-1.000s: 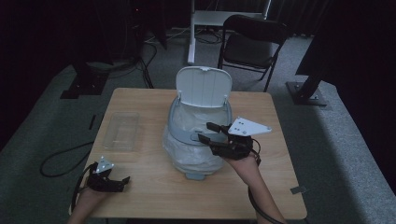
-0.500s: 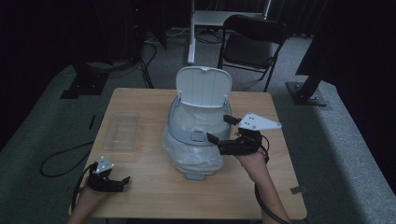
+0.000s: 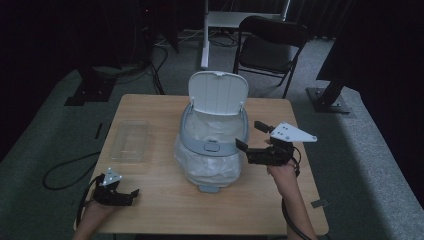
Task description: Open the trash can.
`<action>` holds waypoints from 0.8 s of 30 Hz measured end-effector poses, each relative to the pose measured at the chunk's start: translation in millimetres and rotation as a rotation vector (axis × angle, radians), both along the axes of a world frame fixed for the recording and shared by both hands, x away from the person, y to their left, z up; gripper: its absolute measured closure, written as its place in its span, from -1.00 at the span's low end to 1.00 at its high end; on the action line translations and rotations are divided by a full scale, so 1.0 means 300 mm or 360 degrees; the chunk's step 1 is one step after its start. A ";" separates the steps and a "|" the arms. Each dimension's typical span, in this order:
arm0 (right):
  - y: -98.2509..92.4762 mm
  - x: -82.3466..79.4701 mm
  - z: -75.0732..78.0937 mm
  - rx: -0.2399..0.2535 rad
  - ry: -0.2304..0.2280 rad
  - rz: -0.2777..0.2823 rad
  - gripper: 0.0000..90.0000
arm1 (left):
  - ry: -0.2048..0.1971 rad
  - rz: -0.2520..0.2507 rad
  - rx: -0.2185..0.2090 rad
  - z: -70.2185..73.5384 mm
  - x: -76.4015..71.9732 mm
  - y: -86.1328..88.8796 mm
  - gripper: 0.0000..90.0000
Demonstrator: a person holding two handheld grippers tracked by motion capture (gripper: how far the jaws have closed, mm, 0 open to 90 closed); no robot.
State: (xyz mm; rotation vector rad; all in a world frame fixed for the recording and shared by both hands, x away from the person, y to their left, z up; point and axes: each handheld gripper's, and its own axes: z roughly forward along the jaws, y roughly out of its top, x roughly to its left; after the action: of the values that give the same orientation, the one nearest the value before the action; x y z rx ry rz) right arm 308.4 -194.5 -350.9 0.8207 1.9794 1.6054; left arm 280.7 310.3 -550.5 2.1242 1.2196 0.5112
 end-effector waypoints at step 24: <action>-0.215 -0.009 -0.161 0.0022 0.0092 -0.0250 -0.73 | -0.0002 0.0000 0.0001 0.000 0.000 0.000 -0.98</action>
State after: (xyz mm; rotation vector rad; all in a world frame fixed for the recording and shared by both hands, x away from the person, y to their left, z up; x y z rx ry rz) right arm 305.5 -258.9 -399.1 1.0124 1.8934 1.5226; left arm 280.7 310.2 -550.6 2.1242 1.2191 0.5129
